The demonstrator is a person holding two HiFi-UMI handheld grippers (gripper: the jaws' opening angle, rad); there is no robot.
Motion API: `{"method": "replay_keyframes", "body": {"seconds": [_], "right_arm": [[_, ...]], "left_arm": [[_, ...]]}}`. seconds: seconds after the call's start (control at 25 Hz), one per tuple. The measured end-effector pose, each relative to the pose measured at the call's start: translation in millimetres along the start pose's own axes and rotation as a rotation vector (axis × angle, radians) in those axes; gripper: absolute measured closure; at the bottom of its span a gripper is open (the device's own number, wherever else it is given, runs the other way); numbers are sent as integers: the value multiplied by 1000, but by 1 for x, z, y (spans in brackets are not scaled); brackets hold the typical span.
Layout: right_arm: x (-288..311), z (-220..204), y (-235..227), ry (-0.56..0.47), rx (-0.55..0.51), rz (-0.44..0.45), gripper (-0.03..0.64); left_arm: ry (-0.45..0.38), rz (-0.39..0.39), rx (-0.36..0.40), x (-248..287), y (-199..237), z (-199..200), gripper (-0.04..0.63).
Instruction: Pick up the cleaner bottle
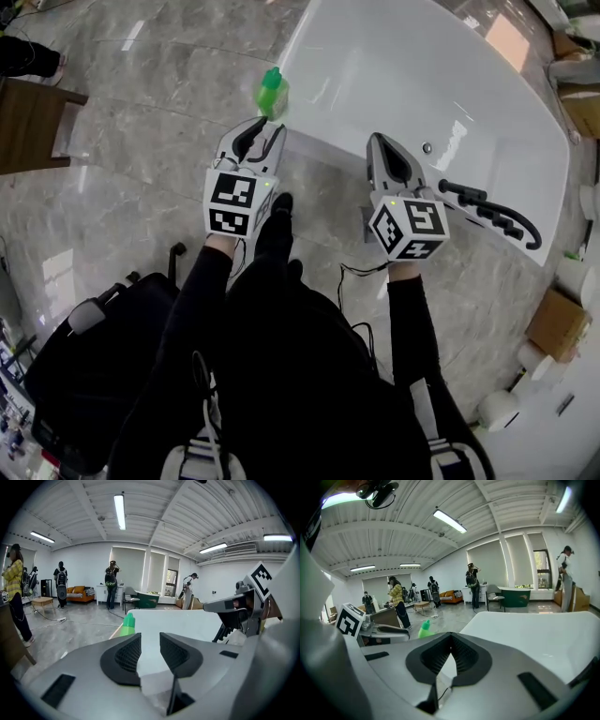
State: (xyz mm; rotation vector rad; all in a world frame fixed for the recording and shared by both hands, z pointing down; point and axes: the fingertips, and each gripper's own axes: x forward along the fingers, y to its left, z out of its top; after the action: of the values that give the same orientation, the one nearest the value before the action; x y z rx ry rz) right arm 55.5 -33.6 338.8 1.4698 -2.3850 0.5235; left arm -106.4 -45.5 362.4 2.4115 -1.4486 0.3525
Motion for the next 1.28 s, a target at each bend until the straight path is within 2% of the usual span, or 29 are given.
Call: {"method": "replay_keyframes", "body": {"seconds": [0.24,0.48,0.92,1.28], "right_arm": [[22,-5,-2,37,-16,10,615],[38,-13,-3,75,-27,16,615],[64,-26,-17,123,-20,-20,615],[86,-39,-20,143,9,-23,615]], "left_arm": [[74,39,-25,18,25,-29,405],[133,59,-82,37,47,-58,347],[224,30,-75,74,61,-98,330],[234,23,-55,96,69,-118,330]]}}
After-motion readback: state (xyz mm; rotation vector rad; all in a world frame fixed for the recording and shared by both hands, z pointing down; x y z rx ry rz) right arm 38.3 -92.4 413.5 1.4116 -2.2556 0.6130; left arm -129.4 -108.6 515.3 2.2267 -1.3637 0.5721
